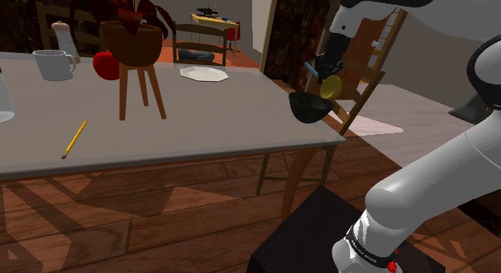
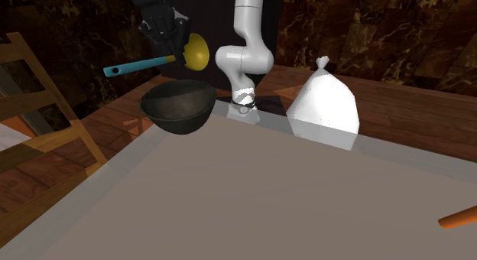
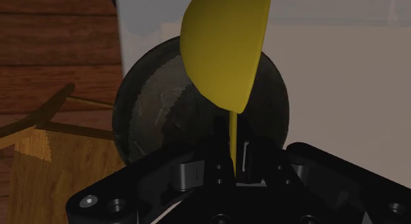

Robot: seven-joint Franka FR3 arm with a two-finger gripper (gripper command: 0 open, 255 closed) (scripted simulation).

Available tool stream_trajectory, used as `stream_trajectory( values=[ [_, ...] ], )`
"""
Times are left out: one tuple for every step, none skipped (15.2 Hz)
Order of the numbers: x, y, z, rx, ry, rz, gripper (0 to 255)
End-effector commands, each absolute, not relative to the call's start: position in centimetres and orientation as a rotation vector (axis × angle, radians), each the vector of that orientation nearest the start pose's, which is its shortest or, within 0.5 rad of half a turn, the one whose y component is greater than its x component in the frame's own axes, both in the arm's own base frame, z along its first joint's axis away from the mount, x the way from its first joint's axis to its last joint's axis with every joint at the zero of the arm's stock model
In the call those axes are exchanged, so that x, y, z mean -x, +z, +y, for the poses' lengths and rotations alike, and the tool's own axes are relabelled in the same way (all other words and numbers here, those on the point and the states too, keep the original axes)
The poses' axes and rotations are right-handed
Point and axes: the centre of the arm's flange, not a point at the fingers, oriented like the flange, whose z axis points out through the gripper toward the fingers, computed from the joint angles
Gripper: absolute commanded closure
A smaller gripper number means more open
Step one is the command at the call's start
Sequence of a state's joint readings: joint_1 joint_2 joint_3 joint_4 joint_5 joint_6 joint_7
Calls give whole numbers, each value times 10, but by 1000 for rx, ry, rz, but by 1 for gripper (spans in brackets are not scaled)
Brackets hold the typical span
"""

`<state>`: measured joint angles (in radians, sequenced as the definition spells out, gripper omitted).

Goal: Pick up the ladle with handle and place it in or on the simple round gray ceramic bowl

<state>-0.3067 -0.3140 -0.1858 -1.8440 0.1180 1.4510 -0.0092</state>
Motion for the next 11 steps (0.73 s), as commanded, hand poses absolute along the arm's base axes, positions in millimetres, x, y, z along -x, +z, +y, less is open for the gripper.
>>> stream_trajectory(
  values=[
    [-388, 632, -210, 2873, 57, 676, 255],
    [-388, 627, -210, 2873, 57, 676, 255],
    [-388, 622, -210, 2873, 57, 676, 255],
    [-388, 617, -210, 2873, 57, 676, 255],
    [-388, 611, -210, 2873, 57, 676, 255],
    [-388, 606, -210, 2873, 57, 676, 255],
    [-388, 601, -210, 2873, 57, 676, 255],
    [-388, 595, -210, 2873, 57, 676, 255],
    [-388, 590, -210, 2873, 57, 676, 255],
    [-388, 585, -210, 2873, 57, 676, 255],
    [-388, 580, -210, 2873, 57, 676, 255]
  ],
)
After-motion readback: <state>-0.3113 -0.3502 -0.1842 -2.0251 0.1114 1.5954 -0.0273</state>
